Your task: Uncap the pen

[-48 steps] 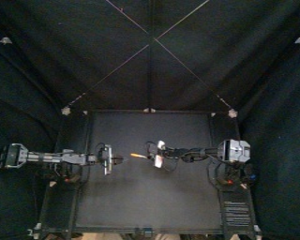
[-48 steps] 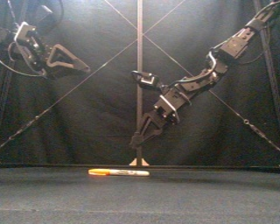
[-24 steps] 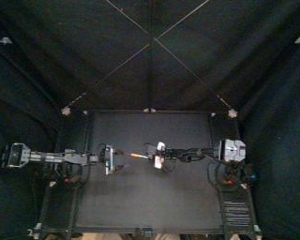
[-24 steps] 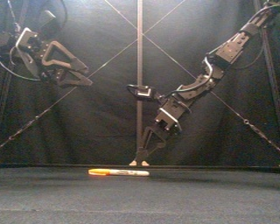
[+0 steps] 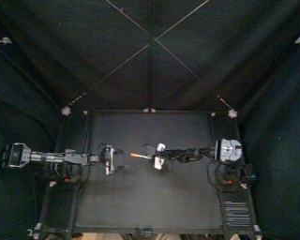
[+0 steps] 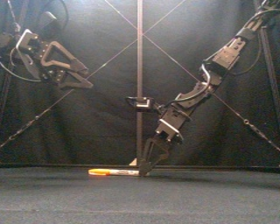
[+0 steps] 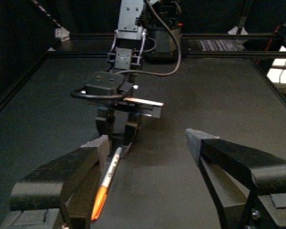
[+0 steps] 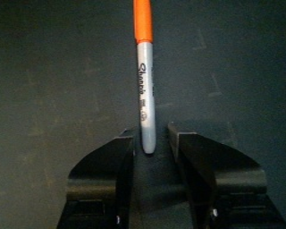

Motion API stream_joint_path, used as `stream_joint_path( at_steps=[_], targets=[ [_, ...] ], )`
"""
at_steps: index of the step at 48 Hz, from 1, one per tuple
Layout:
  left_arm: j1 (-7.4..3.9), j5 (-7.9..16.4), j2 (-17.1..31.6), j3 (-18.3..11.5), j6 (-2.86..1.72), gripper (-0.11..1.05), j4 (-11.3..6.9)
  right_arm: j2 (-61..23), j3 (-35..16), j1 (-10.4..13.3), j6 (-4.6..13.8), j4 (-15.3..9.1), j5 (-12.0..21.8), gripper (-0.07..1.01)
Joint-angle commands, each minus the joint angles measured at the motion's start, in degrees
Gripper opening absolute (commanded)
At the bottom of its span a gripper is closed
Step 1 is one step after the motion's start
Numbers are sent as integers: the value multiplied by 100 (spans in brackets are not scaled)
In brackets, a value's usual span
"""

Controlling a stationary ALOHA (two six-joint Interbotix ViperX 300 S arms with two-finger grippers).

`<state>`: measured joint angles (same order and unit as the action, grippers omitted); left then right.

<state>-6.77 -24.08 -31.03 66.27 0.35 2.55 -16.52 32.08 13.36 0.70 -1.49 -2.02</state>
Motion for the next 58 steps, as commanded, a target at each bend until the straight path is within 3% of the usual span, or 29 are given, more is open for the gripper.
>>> stream_joint_path(
  at_steps=[1, 7, 15, 18, 26, 31, 40, 53, 58],
  targets=[
    [-35, -26, 0, -105, -9, 99, -9, 70, -105, 0, -9, 44, 88, 63],
    [-97, -18, 0, -105, -35, 99, -97, 97, -62, -26, -9, 88, 132, 52],
    [-158, -18, 0, -114, -18, 99, -316, 519, 105, -44, -18, 62, 220, 46],
    [-158, -18, 0, -132, -53, 99, -378, 765, 193, -62, -18, 53, 220, 46],
    [-88, -18, 0, -141, -44, 99, -580, 1406, 334, -167, -35, -9, 167, 46],
    [-26, -18, 0, -158, -70, 99, -721, 1652, 325, -246, -35, -88, 88, 46],
    [88, -26, 0, -167, -62, 100, -993, 1793, 193, -519, -35, -264, -167, 46],
    [97, -18, 0, -167, -62, 99, -1125, 1819, -53, -712, -70, -343, -229, 46],
    [97, -18, 0, -158, -88, 99, -1257, 1863, -105, -712, -79, -422, -237, 46]
  ],
)
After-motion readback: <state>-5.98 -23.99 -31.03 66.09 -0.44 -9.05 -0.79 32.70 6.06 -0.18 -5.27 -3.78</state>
